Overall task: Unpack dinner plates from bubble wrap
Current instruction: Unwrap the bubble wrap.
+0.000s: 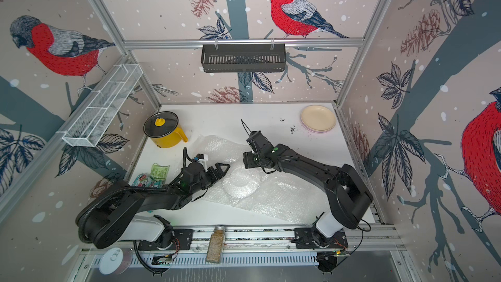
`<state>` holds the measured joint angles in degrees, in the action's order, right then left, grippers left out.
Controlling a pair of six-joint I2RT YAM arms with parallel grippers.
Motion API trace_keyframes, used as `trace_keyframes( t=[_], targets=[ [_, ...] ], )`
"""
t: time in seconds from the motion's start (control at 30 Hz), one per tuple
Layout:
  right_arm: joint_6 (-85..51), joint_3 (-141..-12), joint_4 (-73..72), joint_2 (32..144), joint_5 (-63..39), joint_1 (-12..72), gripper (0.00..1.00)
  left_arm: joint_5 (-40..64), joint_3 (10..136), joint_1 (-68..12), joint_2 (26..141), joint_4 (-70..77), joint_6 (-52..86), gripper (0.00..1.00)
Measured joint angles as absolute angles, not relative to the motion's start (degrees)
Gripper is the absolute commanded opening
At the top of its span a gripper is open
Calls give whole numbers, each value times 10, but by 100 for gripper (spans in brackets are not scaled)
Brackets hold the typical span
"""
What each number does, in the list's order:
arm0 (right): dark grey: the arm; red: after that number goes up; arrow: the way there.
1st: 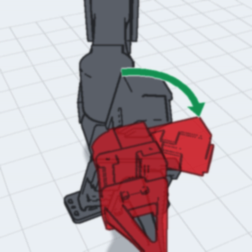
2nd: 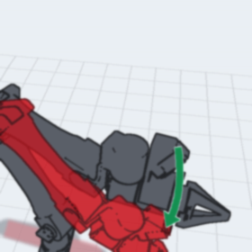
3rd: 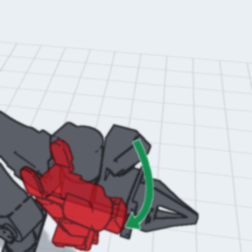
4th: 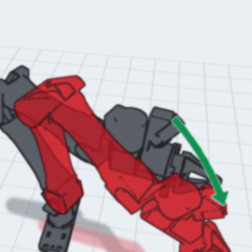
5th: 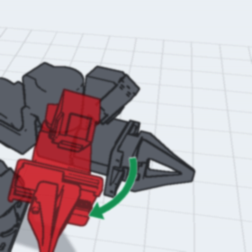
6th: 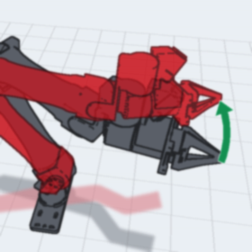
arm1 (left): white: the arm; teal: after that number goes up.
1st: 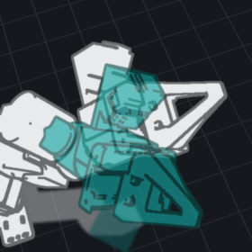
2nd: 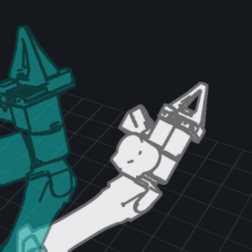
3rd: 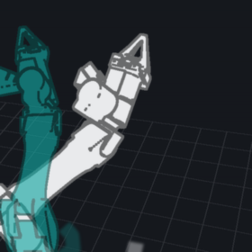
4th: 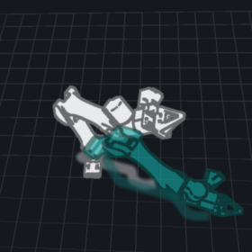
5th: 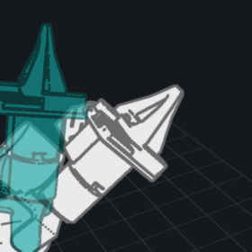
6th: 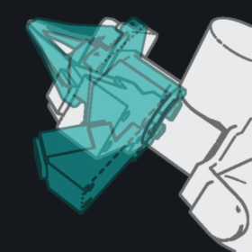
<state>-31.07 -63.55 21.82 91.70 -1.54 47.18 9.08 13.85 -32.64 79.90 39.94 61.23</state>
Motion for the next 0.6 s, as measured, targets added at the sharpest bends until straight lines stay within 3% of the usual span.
trace_keyframes(
  t=[0.27, 0.6],
  targets=[
    [-270, -661, 198, 996, -18, 499, 64, 91, 139, -326, 800, 398, 604, 95],
    [-255, -666, 179, 1037, -41, 529, 46, 91, 138, -326, 801, 400, 604, 95]
  ],
)
